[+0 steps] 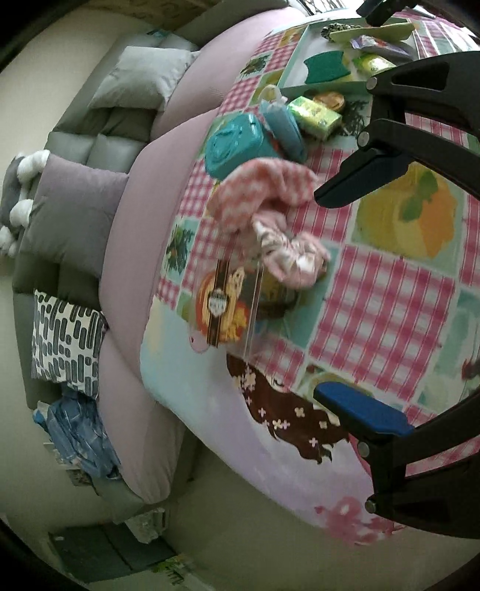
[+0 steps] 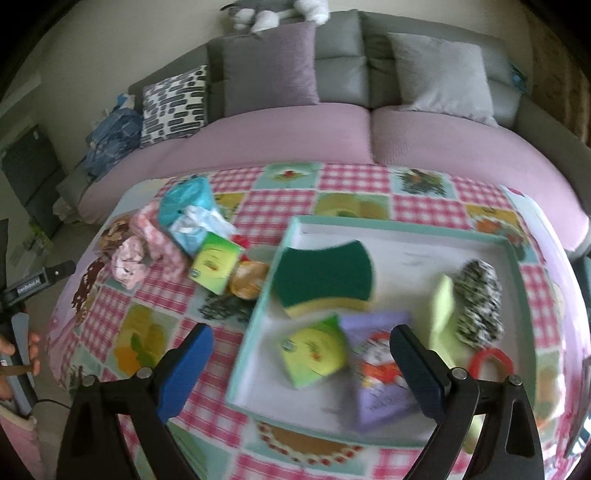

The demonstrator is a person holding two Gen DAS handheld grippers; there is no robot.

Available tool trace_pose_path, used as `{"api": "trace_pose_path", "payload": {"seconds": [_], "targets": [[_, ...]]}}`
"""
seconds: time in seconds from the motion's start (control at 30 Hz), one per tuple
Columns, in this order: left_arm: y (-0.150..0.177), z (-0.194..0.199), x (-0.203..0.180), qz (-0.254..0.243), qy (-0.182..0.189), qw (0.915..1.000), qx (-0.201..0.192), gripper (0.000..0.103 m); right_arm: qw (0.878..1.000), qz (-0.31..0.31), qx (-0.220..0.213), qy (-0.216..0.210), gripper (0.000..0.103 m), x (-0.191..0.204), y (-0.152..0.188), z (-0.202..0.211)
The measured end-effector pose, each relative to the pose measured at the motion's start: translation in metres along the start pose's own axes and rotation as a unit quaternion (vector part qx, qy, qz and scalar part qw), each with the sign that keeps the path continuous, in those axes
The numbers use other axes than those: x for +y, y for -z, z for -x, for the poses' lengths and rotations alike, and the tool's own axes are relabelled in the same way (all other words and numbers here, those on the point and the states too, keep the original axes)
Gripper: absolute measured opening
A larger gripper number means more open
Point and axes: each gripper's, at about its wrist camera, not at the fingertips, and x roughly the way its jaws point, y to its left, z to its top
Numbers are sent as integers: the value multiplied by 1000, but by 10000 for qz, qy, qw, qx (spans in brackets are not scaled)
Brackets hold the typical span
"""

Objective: Organize soft objects
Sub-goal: 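Move both tools back over the pile of items, then grasp the pink-and-white fabric bundle with the left gripper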

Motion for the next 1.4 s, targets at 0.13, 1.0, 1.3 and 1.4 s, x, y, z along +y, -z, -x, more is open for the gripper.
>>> {"api": "trace_pose_path", "payload": {"seconds": [0.13,1.0,1.3,1.4], "targets": [[-3,-6,14,-4,12,10000,0,95,9995,278,53,-109,98,29,-10,-17],[-20,-108,-9,-552,641,9949,558,95,9934,1031,494,-22,90,97,-36,-139],[-22,-121,-15,-614,760,9937,544,83,9926,1104,500,-79,78,99,-37,-150],[-21,-124,-15,-606,799,9932,595,76,9925,1110,499,-95,71,100,-36,-151]]}}
